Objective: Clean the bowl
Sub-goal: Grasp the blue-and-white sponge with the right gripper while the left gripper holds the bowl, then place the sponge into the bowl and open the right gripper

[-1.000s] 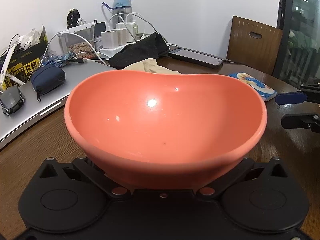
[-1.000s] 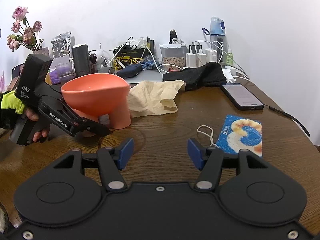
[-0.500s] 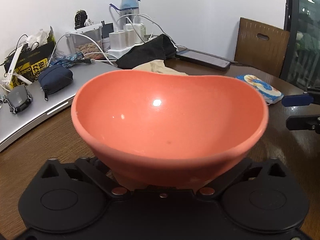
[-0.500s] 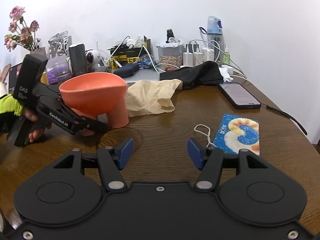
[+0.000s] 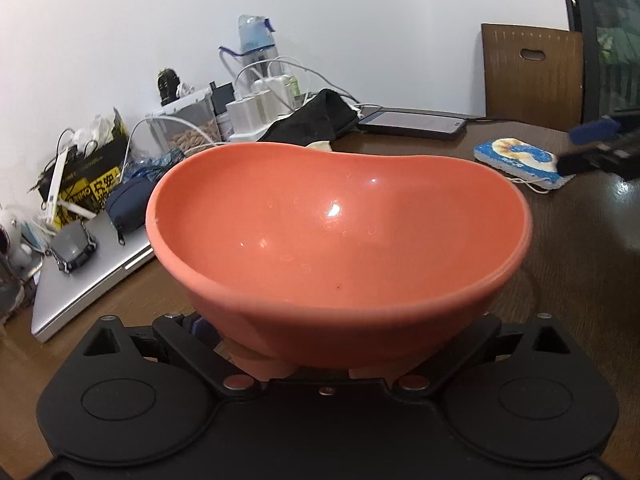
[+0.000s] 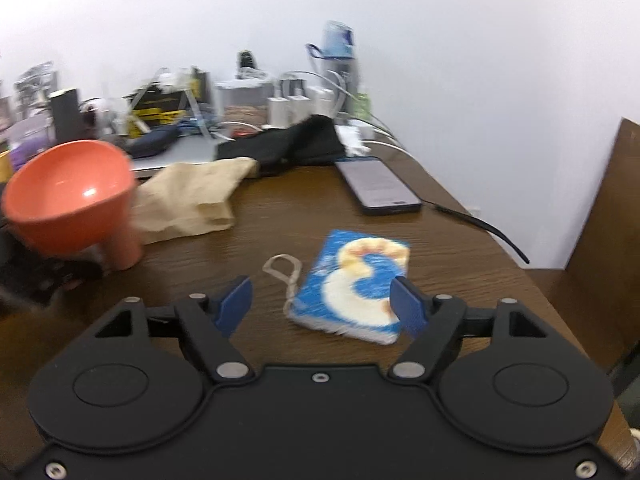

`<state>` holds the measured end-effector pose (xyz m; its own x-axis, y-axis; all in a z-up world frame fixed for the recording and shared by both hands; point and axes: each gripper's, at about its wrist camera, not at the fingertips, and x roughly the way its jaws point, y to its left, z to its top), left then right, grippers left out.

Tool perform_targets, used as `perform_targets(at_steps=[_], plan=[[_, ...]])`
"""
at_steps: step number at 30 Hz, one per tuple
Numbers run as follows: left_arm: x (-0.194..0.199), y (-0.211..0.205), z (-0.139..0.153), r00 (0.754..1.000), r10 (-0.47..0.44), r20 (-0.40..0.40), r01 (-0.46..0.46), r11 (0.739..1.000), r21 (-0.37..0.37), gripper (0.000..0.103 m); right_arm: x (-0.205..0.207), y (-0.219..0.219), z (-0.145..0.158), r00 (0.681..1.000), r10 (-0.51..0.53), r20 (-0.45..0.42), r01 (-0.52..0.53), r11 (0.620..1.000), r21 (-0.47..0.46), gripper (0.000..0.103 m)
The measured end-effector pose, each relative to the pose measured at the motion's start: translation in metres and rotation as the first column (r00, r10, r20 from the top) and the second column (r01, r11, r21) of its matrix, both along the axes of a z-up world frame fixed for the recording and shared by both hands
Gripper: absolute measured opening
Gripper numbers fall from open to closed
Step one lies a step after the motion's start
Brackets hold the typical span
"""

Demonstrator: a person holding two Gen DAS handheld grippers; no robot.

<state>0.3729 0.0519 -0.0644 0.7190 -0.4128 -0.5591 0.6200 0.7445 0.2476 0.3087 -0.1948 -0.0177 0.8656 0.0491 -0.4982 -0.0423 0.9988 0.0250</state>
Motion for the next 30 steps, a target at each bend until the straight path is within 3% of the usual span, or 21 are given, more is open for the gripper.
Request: perform_targets(at_steps=[9, 18, 20, 24, 25, 26, 28, 30], plan=[[-0.011, -0.009, -0.002, 0.999, -0.002, 0.041, 0.001, 1.0, 0.028, 0.097, 0.046, -0.009, -0.016, 0.989, -0.069, -0.134, 0.075, 0.996, 0.042, 0.081], [-0.031, -0.025, -0.005, 0.993, -0.022, 0.114, 0.013, 0.997, 0.079, 0.098, 0.047, -0.009, -0.017, 0.991, -0.032, -0.129, 0.035, 0.999, 0.02, 0.075], [-0.036, -0.028, -0.006, 0.992, -0.032, 0.124, 0.021, 0.996, 0.087, 0.098, 0.042, -0.012, -0.007, 0.994, 0.03, -0.103, -0.023, 0.998, 0.066, 0.075], [-0.044, -0.033, -0.007, 0.986, -0.049, 0.159, 0.031, 0.993, 0.112, 0.098, 0.022, 0.003, 0.025, 0.968, 0.248, 0.027, -0.247, 0.968, -0.036, 0.075], [-0.045, -0.033, -0.007, 0.985, -0.054, 0.161, 0.036, 0.993, 0.113, 0.098, 0.013, 0.01, 0.038, 0.932, 0.356, 0.069, -0.347, 0.931, -0.115, 0.075], [-0.045, -0.034, -0.007, 0.985, -0.059, 0.162, 0.041, 0.993, 0.114, 0.098, 0.003, 0.018, 0.053, 0.875, 0.472, 0.105, -0.445, 0.871, -0.209, 0.075], [-0.047, -0.034, -0.008, 0.984, -0.066, 0.168, 0.046, 0.992, 0.118, 0.098, -0.005, 0.028, 0.065, 0.796, 0.599, 0.087, -0.55, 0.775, -0.31, 0.075], [-0.049, -0.035, -0.008, 0.981, -0.068, 0.18, 0.045, 0.991, 0.127, 0.098, -0.012, 0.042, 0.074, 0.657, 0.754, 0.016, -0.692, 0.612, -0.382, 0.075]])
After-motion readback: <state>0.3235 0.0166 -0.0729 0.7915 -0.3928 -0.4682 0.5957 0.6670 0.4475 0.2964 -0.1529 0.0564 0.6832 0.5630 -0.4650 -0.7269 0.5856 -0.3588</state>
